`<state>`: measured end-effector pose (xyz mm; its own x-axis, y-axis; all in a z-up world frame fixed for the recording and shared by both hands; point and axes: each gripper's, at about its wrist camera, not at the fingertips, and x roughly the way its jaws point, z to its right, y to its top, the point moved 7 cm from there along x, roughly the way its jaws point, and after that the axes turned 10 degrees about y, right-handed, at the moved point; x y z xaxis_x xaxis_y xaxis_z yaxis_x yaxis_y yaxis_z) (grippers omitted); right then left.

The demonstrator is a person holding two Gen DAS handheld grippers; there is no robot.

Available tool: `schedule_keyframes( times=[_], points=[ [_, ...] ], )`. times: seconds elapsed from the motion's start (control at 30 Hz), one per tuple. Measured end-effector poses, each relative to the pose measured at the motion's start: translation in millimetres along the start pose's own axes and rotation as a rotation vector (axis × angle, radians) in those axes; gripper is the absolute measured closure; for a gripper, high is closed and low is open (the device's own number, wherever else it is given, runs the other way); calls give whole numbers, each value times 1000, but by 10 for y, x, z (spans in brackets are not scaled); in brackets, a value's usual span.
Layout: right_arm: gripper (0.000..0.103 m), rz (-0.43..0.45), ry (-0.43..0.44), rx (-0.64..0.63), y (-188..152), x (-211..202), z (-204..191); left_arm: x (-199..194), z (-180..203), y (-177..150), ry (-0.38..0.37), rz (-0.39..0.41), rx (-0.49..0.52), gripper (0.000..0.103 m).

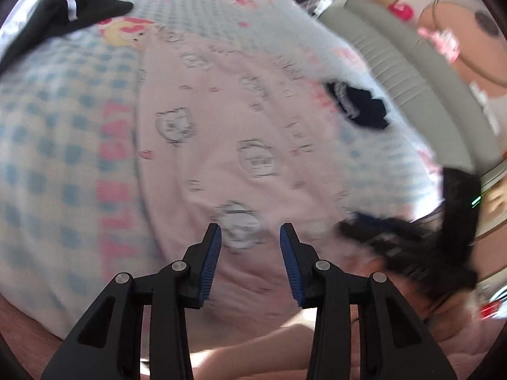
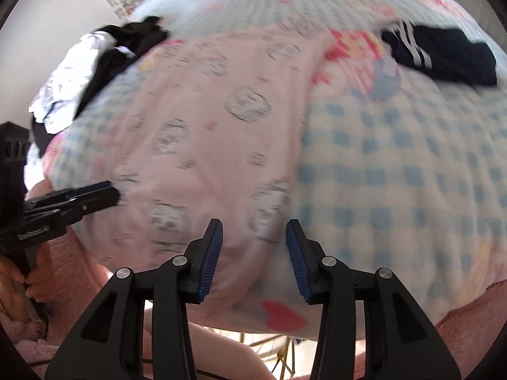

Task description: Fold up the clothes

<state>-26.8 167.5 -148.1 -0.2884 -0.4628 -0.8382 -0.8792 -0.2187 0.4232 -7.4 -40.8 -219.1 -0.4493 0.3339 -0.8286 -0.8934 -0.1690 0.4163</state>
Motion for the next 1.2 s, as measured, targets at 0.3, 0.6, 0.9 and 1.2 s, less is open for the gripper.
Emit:
schedule_keyframes(
  times=[0.3,0.6,0.9,1.2],
  points=[
    [58,-46,30,31,-359,-118,89,-55,-262,-580,-181,-123,-204,59],
    [51,-72,145,98,-323,176,77,248,-191,-639,-214,-187,-244,59],
    [83,-106,287,150,-295,428,58,310,-151,-604,-194,-169,-236,77],
    [89,-16,301,15,-223,-100,-322,-328,45,-605,-254,-56,-167,84]
  ],
)
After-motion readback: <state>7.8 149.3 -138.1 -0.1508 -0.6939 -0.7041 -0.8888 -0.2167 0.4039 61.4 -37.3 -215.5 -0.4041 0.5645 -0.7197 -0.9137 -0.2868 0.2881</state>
